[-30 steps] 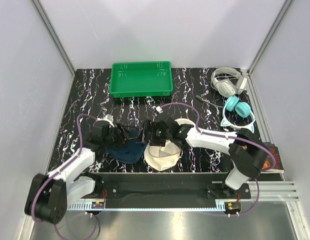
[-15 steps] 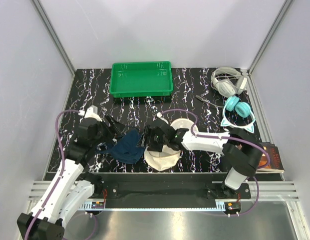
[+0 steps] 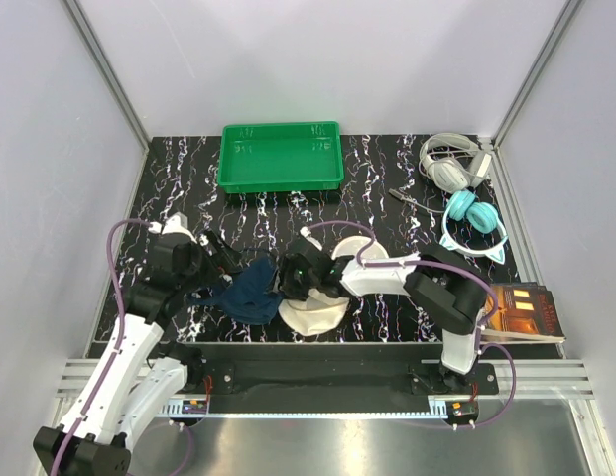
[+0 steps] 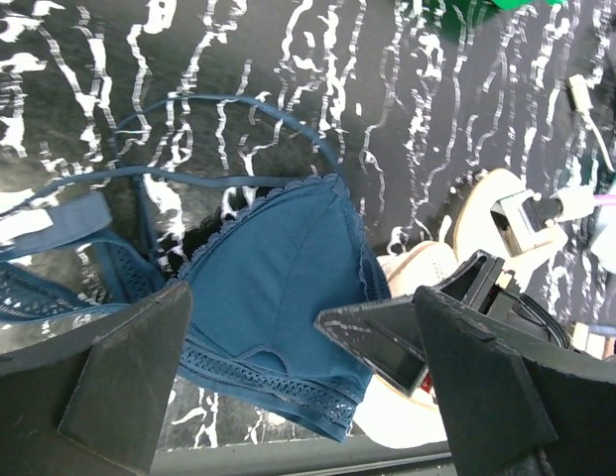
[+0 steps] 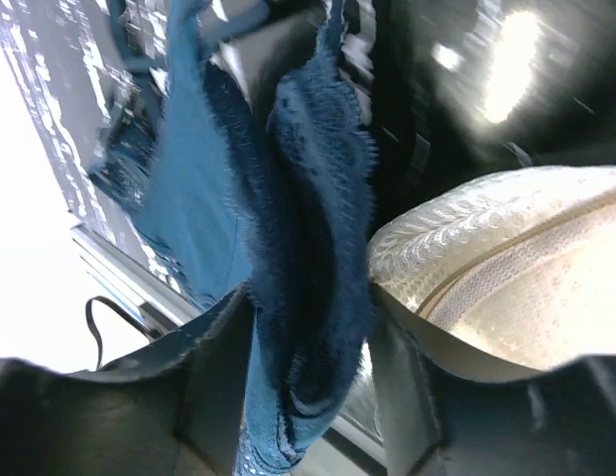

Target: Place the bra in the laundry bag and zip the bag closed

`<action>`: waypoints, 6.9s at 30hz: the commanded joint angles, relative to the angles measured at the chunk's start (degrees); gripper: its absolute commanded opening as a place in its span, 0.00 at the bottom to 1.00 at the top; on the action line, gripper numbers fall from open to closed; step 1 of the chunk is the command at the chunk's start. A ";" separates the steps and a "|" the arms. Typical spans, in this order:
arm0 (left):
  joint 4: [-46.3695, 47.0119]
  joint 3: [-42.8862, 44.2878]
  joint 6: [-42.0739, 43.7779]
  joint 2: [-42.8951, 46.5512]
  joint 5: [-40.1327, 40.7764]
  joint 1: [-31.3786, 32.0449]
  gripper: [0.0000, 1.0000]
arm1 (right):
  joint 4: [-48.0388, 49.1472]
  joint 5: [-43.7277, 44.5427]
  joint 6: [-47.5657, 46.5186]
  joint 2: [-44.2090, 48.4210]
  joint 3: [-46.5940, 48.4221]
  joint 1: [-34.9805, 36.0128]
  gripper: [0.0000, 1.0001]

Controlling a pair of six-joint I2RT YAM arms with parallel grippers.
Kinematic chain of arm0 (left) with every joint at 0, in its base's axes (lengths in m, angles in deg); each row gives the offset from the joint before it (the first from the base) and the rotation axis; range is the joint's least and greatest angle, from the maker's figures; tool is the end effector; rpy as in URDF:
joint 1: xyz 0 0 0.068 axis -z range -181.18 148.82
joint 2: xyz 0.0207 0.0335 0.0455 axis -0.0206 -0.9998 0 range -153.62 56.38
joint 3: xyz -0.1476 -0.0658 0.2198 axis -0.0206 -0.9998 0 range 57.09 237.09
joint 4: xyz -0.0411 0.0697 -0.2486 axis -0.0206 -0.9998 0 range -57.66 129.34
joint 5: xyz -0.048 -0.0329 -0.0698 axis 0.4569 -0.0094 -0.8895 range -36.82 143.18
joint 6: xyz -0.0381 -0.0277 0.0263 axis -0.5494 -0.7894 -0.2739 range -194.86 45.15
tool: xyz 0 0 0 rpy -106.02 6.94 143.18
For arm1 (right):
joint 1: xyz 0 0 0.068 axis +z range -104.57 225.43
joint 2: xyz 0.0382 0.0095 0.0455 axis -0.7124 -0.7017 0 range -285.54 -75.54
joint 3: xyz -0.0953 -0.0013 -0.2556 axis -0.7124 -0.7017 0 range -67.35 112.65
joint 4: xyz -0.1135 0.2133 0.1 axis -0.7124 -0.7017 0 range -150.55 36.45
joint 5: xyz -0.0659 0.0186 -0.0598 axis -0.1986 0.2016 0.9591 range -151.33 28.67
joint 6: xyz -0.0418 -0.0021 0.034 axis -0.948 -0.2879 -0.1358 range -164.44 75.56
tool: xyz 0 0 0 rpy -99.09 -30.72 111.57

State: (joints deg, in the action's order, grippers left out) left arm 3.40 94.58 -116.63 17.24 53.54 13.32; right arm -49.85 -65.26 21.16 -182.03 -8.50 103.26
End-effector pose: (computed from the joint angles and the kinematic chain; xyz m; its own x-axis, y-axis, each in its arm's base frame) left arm 0.1439 -0.0369 0.2661 -0.6040 -0.5319 -0.5936 -0.2103 0.8247 -0.5250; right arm 0.2021 0.3257 0.1500 -0.9456 0.2032 -0.2542 -0.0231 0.7371 0.6754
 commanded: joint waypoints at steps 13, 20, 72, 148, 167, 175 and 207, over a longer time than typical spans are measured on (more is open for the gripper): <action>2.71 8.91 11.72 -4.81 -11.77 -1.85 0.99 | -7.72 -1.11 -36.75 7.96 11.72 -0.87 0.00; 10.11 13.20 18.20 -6.83 -30.07 -0.10 0.99 | -17.57 -12.85 -63.28 17.19 10.76 -5.70 0.00; 3.34 24.20 22.20 -5.27 -20.35 11.87 0.00 | -24.58 -13.14 -56.58 40.03 6.29 -12.03 1.00; 24.87 23.06 8.73 13.64 -5.02 9.58 0.00 | 47.01 -45.21 -39.15 25.11 -5.15 -7.37 0.97; 22.59 24.38 10.40 14.26 -0.54 9.58 0.00 | 53.16 -45.03 -30.54 20.54 -8.75 -4.91 0.60; 21.27 23.07 10.93 14.96 -0.54 9.58 0.00 | 50.97 -43.02 -28.95 20.19 -8.31 -4.47 0.43; 16.87 -17.36 -4.70 17.78 23.02 9.49 0.00 | 3.22 -40.37 -13.94 -7.82 20.42 -7.20 0.03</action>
State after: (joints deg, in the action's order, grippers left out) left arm 15.73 80.40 -115.59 34.20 74.39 23.03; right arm -52.53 -102.57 -1.57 -184.85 8.22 97.35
